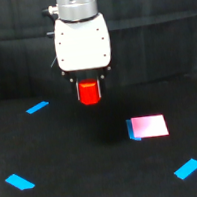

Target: Pick up the red object from the table

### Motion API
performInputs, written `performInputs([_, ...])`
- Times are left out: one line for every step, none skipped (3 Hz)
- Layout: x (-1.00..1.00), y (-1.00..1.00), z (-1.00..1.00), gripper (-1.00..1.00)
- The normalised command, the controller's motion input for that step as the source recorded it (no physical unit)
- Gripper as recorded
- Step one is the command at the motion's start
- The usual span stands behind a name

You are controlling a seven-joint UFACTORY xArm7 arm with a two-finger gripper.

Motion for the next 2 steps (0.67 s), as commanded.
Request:
performInputs([0.09, 0.0, 0.01, -1.0])
performInputs([0.11, -0.05, 0.0, -0.91])
